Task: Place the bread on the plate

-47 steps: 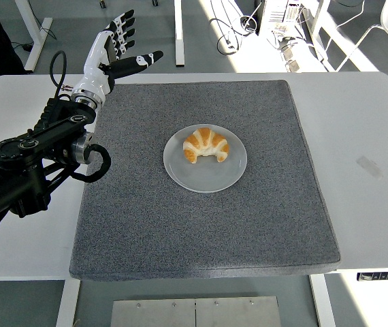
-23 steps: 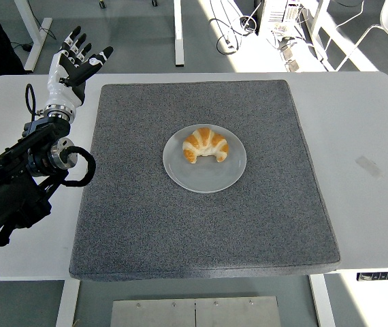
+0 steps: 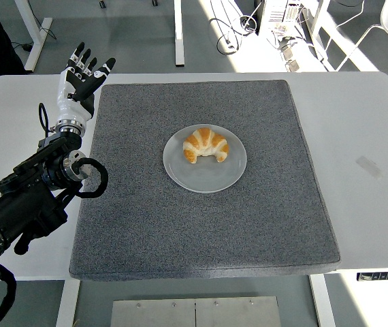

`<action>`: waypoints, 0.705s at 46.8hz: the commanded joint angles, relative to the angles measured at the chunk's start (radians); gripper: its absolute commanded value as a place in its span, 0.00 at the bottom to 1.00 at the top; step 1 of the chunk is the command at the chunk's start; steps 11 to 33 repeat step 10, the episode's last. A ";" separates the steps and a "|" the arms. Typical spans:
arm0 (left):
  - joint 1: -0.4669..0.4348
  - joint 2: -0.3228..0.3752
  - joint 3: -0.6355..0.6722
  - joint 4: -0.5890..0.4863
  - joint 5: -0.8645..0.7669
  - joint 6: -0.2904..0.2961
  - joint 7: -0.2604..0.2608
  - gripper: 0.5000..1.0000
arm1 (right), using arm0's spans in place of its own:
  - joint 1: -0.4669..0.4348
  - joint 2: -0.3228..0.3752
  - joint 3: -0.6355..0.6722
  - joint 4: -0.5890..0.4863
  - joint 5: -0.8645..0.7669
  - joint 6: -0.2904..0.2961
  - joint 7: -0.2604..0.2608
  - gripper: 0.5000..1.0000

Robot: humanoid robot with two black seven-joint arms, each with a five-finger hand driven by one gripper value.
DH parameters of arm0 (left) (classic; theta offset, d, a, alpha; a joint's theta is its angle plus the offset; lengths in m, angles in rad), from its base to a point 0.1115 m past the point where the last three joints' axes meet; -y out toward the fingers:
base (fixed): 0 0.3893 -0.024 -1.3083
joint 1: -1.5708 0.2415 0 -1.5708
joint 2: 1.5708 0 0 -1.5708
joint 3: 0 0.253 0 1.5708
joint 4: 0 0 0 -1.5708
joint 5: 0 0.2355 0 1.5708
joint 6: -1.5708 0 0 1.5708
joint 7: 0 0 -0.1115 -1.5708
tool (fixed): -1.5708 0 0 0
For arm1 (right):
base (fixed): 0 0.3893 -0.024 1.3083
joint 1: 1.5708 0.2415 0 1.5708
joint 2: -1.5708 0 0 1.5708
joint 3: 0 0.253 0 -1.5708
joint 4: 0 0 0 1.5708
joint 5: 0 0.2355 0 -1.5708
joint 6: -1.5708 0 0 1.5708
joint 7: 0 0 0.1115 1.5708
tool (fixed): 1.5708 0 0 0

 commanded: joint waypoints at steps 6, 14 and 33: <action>0.000 0.000 0.001 0.000 0.001 0.000 -0.001 0.81 | 0.000 0.000 0.000 0.002 0.000 0.003 0.002 1.00; 0.000 0.004 -0.002 0.000 0.001 0.000 -0.001 0.81 | 0.011 0.000 0.000 0.011 0.000 0.003 0.000 1.00; 0.000 0.004 -0.002 0.000 0.001 0.000 -0.001 0.81 | 0.011 0.000 0.000 0.011 0.000 0.003 0.000 1.00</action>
